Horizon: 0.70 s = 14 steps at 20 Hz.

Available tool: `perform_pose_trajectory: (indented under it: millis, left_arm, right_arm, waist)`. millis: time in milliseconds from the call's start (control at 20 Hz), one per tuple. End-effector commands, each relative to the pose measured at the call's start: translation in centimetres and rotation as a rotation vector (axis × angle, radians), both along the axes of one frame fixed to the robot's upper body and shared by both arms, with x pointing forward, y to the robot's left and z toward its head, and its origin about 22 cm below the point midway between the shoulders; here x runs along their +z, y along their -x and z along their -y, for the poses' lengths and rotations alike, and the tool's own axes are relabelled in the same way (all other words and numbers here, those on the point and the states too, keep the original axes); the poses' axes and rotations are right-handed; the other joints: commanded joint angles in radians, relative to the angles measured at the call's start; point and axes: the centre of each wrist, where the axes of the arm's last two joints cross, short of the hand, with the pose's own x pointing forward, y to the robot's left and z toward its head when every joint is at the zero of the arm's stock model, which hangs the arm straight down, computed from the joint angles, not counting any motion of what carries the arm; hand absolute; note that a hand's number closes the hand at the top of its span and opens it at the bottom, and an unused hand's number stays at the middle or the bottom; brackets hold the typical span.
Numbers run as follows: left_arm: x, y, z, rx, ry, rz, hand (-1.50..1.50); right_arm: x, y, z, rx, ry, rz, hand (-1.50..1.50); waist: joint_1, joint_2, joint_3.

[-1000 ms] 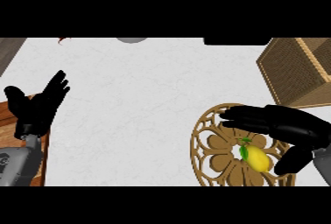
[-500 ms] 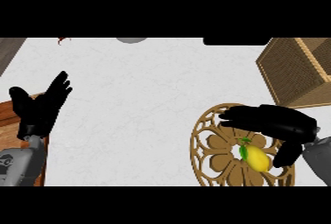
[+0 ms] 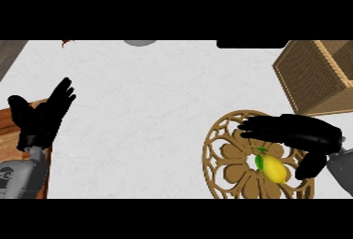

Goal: Pick the lemon from the placemat and place it in the basket

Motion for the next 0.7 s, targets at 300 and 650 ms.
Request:
perform_pose_trajectory:
  millis: [300, 650]
  left_arm:
    - [-0.8, 0.8, -0.8, -0.002, 0.012, -0.003, 0.00]
    - [-1.1, 1.0, 0.2, 0.000, 0.015, -0.014, 0.00]
  right_arm:
    - [-1.6, 0.1, 0.6, 0.104, 0.018, -0.047, -1.50]
    - [-3.9, 1.2, -1.0, 0.074, 0.049, -0.008, -1.50]
  waist:
    - [-0.001, 0.000, 0.000]
    - [-0.002, 0.000, 0.000]
